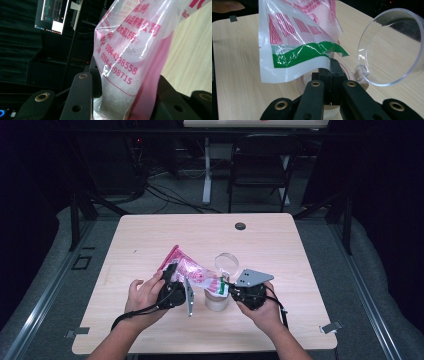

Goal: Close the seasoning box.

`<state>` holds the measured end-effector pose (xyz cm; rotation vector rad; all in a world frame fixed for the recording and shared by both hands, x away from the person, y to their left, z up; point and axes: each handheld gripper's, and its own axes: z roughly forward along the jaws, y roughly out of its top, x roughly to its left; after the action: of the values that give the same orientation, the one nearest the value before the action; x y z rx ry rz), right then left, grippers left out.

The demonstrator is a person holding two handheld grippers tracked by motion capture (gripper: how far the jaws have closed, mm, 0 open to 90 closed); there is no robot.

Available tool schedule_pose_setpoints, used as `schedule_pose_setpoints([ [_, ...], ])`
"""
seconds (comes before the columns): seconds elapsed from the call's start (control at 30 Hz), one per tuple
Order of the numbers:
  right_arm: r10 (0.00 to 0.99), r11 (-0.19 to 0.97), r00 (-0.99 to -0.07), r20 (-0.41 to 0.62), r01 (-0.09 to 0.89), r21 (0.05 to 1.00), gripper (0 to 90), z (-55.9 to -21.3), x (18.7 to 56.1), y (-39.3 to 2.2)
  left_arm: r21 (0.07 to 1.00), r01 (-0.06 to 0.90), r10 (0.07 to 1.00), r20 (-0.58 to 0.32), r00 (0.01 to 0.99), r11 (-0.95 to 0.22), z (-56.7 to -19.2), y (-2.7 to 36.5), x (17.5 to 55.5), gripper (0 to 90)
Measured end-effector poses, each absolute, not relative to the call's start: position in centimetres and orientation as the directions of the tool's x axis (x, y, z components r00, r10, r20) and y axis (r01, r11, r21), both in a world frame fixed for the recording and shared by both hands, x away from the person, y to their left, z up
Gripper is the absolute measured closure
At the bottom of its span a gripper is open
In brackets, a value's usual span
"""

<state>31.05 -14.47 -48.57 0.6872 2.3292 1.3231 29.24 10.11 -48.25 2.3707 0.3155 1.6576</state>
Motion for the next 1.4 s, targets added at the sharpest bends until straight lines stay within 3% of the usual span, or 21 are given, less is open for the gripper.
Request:
schedule_pose_setpoints([
  [1.4, 0.563, 0.474, -0.816, -0.130, 0.191, 0.859, 90.0, -45.7, 31.2, -13.0, 0.489, 0.092, 0.479, 0.771, 0.420, -0.867, -50.5, 11.2, 29.3, 72.0],
])
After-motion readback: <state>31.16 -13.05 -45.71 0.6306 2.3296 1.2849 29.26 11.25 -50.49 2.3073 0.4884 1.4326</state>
